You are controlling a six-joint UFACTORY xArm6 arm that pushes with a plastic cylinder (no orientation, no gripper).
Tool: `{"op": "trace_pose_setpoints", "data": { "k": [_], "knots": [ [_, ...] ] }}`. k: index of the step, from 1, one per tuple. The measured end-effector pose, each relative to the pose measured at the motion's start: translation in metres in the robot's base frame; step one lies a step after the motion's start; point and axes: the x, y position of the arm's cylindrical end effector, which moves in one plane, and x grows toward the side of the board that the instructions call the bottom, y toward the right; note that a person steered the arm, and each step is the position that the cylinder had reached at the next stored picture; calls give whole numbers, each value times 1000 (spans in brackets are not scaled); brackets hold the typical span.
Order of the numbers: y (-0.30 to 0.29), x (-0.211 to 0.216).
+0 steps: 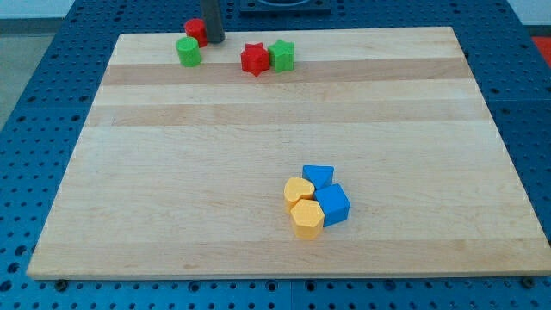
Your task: Move the red star to the bottom of the green star
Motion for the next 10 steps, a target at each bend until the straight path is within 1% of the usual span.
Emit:
{"op": "trace_pose_setpoints", "data": {
  "k": [1, 3, 4, 5, 6, 7, 8, 9, 10],
  "knots": [
    [1, -2],
    [20, -1],
    [13, -1],
    [14, 15],
    [15, 36],
    [43, 48],
    [76, 84],
    [89, 134],
    [90, 162]
  ]
}}
